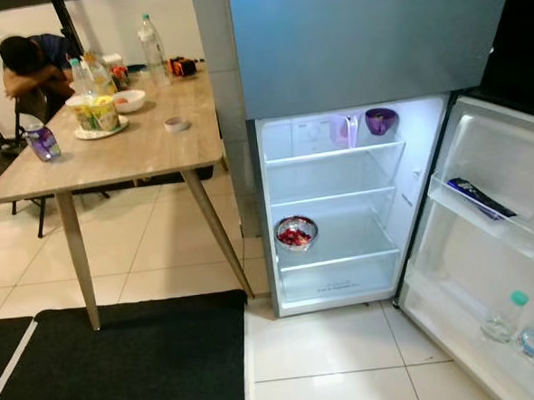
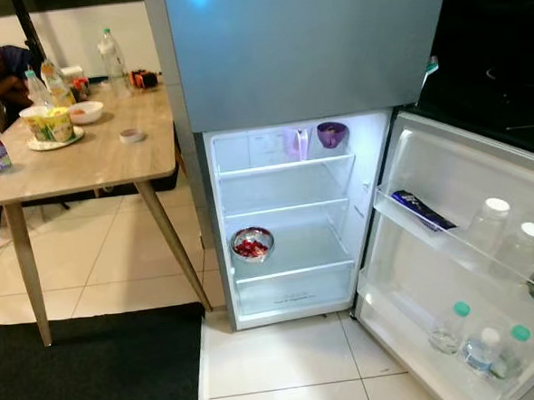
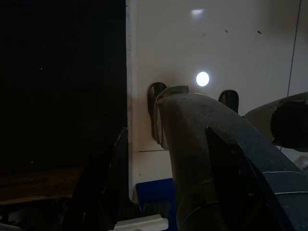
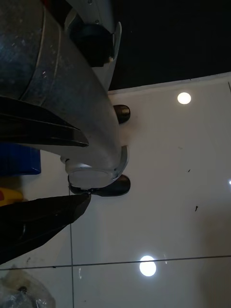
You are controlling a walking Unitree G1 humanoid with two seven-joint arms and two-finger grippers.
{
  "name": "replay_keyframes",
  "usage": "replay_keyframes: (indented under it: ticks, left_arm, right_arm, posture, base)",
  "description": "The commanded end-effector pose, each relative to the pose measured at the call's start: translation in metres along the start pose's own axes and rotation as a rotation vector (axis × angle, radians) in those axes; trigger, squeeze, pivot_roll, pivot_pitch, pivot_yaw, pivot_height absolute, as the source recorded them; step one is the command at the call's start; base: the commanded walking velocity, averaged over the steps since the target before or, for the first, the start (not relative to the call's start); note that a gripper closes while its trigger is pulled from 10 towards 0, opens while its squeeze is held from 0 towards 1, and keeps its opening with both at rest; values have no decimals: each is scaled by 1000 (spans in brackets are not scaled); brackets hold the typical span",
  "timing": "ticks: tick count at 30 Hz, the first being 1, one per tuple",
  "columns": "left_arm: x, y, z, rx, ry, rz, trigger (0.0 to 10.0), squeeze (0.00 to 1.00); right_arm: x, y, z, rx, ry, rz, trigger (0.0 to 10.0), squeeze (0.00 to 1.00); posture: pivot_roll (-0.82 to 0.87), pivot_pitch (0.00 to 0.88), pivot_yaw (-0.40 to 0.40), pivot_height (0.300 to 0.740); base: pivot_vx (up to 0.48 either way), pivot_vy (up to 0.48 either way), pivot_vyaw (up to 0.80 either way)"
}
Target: Restocking fridge
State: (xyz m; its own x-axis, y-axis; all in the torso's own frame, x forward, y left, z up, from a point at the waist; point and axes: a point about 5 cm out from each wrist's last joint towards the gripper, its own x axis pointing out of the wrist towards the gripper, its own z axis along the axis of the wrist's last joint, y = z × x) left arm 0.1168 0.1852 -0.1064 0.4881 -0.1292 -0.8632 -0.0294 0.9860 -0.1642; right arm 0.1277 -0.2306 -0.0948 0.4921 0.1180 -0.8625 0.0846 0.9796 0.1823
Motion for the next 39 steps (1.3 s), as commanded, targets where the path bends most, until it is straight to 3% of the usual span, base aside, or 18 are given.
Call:
replay_keyframes:
  ticks: [1, 13, 29, 39]
  left_arm:
    - [-3, 3, -10, 12, 41, 5, 10000, 0]
    - [-3, 0, -14, 4, 53, -17, 10000, 0]
    - [-3, 3, -13, -9, 49, -3, 10000, 0]
    - [-3, 1, -12, 14, 52, -32, 10000, 0]
  right_arm:
    - [1, 2, 1, 2, -1, 2, 10000, 0]
    - [1, 3, -2, 3, 16, 18, 10000, 0]
    - [1, 1, -1, 9, 11, 4, 10000, 0]
    - [1, 1, 1, 4, -2, 6, 10000, 0]
  posture:
    - [-87, 0, 30, 740]
    - [-88, 0, 29, 740]
    - [-86, 0, 31, 740]
    - [-86, 0, 31, 740]
  base:
    - [0, -300, 0]
    - [0, -452, -133]
    - [0, 0, -775]
    - [0, -173, 0]
